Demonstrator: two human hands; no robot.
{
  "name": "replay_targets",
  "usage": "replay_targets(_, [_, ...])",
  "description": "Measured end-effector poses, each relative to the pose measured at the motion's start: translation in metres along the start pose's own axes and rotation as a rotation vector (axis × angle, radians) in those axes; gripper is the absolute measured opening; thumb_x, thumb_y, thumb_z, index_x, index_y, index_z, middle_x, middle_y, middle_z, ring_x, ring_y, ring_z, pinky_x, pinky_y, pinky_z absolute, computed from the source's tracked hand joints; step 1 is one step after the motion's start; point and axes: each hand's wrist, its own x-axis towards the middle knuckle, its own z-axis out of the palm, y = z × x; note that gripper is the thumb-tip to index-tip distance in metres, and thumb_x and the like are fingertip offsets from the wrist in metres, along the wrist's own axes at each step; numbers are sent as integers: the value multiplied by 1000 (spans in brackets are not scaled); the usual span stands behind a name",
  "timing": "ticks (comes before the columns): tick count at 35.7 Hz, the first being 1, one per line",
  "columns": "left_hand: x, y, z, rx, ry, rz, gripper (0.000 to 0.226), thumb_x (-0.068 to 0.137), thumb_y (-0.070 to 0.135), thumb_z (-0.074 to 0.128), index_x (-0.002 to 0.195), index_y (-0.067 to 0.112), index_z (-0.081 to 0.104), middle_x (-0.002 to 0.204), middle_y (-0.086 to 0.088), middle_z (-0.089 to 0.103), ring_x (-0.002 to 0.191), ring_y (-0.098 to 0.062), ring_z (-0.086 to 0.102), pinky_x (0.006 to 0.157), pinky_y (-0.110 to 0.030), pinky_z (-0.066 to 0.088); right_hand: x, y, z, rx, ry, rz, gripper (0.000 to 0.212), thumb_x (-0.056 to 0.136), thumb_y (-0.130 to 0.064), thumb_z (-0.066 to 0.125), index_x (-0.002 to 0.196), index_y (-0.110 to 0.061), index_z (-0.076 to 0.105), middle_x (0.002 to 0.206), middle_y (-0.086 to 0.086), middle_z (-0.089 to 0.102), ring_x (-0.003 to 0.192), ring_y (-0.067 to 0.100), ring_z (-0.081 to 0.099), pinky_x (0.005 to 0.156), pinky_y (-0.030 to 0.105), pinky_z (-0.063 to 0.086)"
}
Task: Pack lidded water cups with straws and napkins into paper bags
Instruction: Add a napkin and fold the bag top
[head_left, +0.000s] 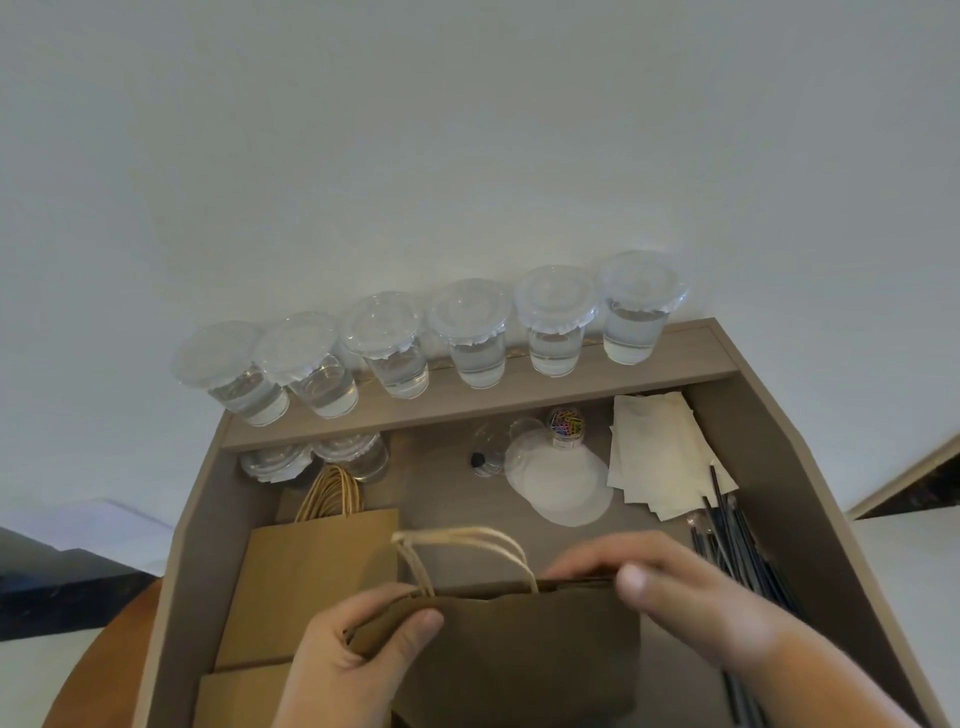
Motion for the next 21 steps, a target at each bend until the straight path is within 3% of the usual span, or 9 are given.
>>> replay_targets(3, [0,2,-3,40,-62,24,14,73,34,84,85,29,86,83,-2,80,75,-1,71,68,-11,51,17,7,-25,121,130,-4,60,107,-56,50,118,-3,76,115,25,72,118,44,66,106,45,52])
replay_targets(5, [2,4,-5,61,-97,54,13,77,30,83,86,20,85,83,-6,77,75,-3,69,69,-13,49,44,20,-41,-150,354,106,38,106,-48,55,107,-22,82,98,8,78,101,25,74,97,44,57])
replay_targets(7, [1,7,-4,83,-130,56,12,78,30,82,84,21,84,84,-7,76,76,-4,68,69,-15,49,73,37,-59,-464,539,258,20,106,-35,59,110,-37,79,89,-5,77,86,7,73,85,31,58])
replay_targets(10, [-1,13,-3,101,-103,47,11,71,36,83,80,29,85,84,-2,78,75,-1,70,69,-12,49,110,52,-83,-561,708,337,27,103,-23,61,125,-31,74,103,-12,73,99,11,70,82,24,53])
replay_targets(13, [-6,14,-6,189,-69,38,18,66,48,83,82,40,84,82,8,80,79,1,73,72,-10,51,137,55,-98,-614,781,338,29,100,-18,59,120,-27,78,104,-10,70,104,20,68,86,30,53])
replay_targets(17, [-13,14,-14,273,-57,62,35,65,60,81,100,54,79,101,26,78,98,10,71,89,-9,51,161,57,-110,-745,813,374,16,98,-17,62,88,-23,72,97,6,75,94,33,69,79,35,55])
replay_targets(21, [-21,17,-19,310,-36,142,43,68,57,82,110,56,75,109,23,77,106,6,70,94,-14,52,175,58,-120,-922,799,441,23,103,-28,63,81,-23,62,105,16,74,101,37,69,82,37,53])
